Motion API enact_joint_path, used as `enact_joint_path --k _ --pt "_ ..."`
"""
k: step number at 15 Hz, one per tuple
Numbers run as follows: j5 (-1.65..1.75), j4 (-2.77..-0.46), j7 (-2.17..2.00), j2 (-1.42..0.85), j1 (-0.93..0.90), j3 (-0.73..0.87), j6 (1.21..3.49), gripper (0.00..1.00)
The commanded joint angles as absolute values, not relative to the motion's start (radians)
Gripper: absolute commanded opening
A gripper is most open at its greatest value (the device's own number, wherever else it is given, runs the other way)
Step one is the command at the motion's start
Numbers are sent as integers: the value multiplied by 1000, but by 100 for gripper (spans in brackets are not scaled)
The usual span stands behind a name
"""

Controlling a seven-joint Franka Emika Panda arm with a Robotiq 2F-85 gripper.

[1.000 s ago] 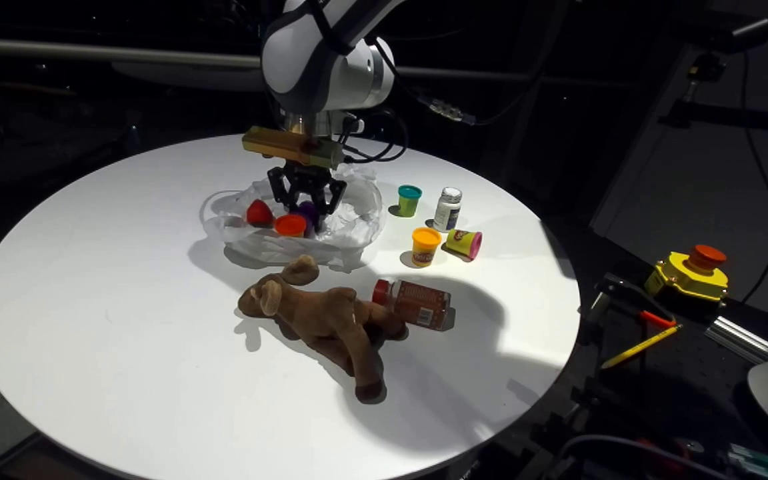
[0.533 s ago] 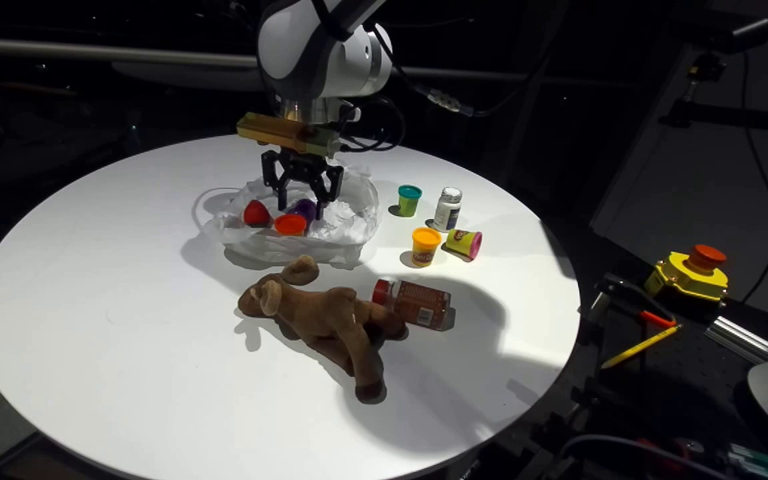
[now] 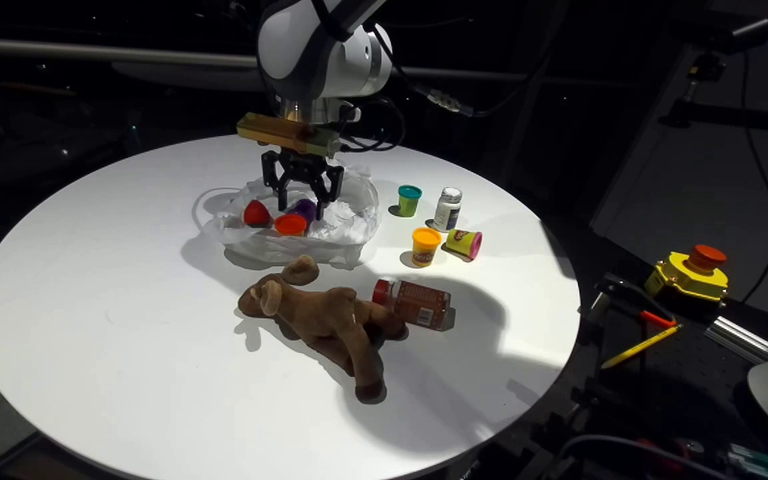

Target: Remove the things from the plastic bag and put them on the table

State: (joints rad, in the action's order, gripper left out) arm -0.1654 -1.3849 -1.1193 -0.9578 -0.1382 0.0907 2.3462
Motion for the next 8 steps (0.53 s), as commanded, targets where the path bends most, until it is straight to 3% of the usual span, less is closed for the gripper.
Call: enact_joint_path --k 1,4,8 --pt "-146 -1365 -1129 -953 -143 97 2334 44" --pt "-142 -1362 -1130 -951 -145 99 2334 22" --pt "-141 -1379 -1124 -924 -144 98 2336 22"
